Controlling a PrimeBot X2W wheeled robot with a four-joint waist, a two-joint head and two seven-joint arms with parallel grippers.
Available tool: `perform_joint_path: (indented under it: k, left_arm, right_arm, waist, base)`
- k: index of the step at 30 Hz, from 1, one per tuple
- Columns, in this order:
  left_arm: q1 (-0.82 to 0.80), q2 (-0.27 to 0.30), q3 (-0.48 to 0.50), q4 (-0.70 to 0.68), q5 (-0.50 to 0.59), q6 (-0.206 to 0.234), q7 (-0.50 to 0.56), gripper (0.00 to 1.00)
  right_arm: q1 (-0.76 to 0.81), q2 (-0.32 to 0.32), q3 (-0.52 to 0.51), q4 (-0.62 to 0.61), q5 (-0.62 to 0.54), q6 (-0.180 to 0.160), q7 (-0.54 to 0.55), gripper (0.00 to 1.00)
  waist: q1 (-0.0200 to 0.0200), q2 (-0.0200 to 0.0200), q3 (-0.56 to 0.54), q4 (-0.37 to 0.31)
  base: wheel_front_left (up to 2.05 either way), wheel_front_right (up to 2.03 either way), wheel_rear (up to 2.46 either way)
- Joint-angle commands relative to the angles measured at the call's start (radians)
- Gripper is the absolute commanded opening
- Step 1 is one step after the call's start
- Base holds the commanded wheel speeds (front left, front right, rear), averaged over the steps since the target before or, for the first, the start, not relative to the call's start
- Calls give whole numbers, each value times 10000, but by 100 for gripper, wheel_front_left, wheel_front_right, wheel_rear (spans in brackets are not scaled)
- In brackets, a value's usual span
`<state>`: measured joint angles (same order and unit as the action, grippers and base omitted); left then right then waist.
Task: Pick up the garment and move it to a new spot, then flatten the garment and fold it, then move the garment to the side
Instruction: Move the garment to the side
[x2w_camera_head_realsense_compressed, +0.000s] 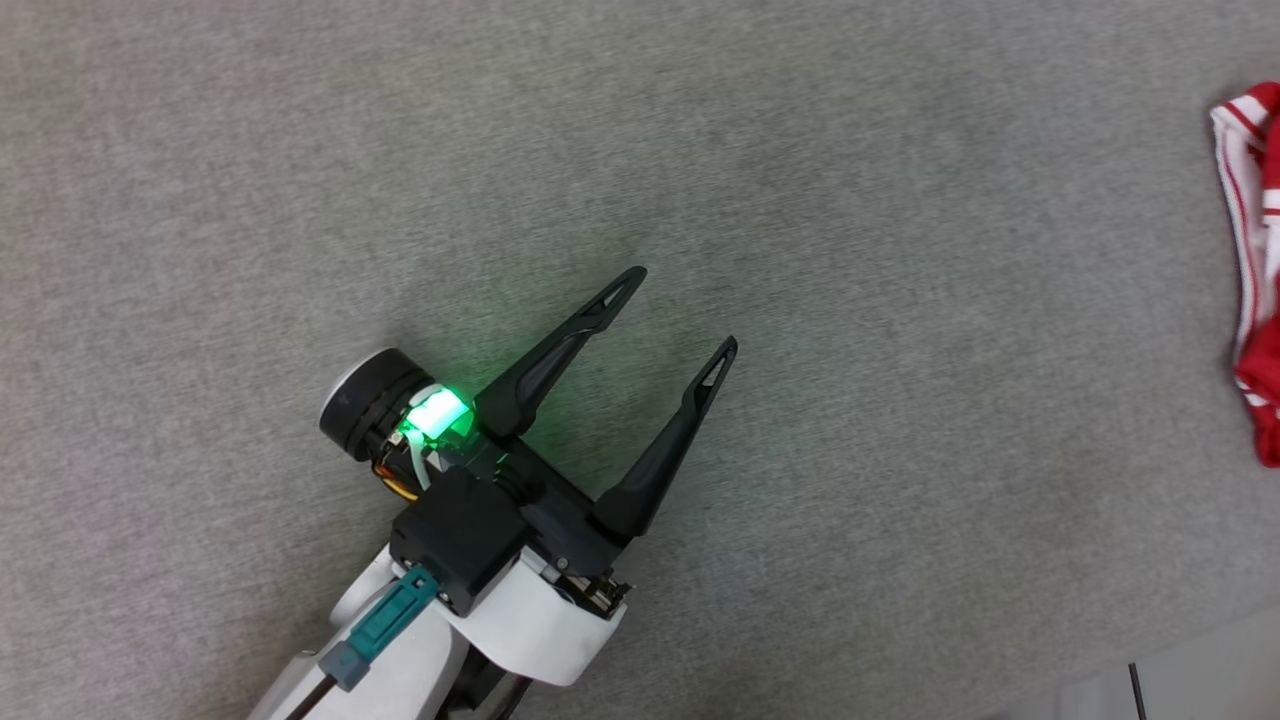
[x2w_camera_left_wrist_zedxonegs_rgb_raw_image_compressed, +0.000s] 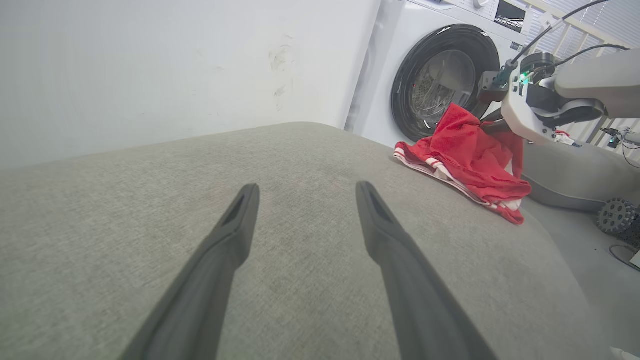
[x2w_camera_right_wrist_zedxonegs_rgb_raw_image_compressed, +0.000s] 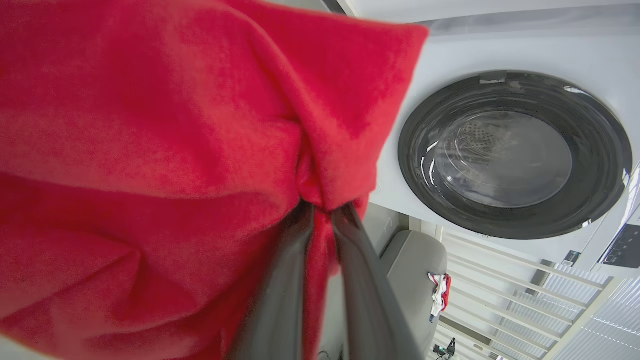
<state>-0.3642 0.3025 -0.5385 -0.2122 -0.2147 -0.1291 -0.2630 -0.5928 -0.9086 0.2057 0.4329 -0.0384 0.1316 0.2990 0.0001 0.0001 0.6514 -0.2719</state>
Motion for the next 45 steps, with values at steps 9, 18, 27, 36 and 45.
perform_joint_path:
  k: [9,18,27,36,45]
  left_arm:
    - [117,-191,307,-15,-55,-12,-22,100]
    - [919,-760,1747,209,-136,-12,-22,100]
    - [2382,-1116,4180,473,-106,-12,-22,100]
    - [3538,-1445,5197,775,-30,-12,-22,100]
    - [4325,-1933,5474,1263,-313,-12,-22,100]
  right_arm:
    - [-296,655,-761,825,-628,-18,-803,100]
    - [-482,1594,-1576,34,-701,-16,-1953,100]
    - [537,3931,-1996,-1751,-31,-16,-3547,100]
    - [2611,6271,-2737,-3166,791,-15,-4472,100]
    - [4628,7797,-2698,-3687,765,-13,-5191,100]
  waist:
    - [-1,-1,-374,433]
    - [-1,-1,-2209,885]
    - [-1,-1,-4189,1424]
    - [-1,-1,-5264,1971]
    - [-1,-1,-5773,2299]
  base:
    - [0,0,0]
    - [0,0,0]
    - [0,0,0]
    - [0,0,0]
    - [0,0,0]
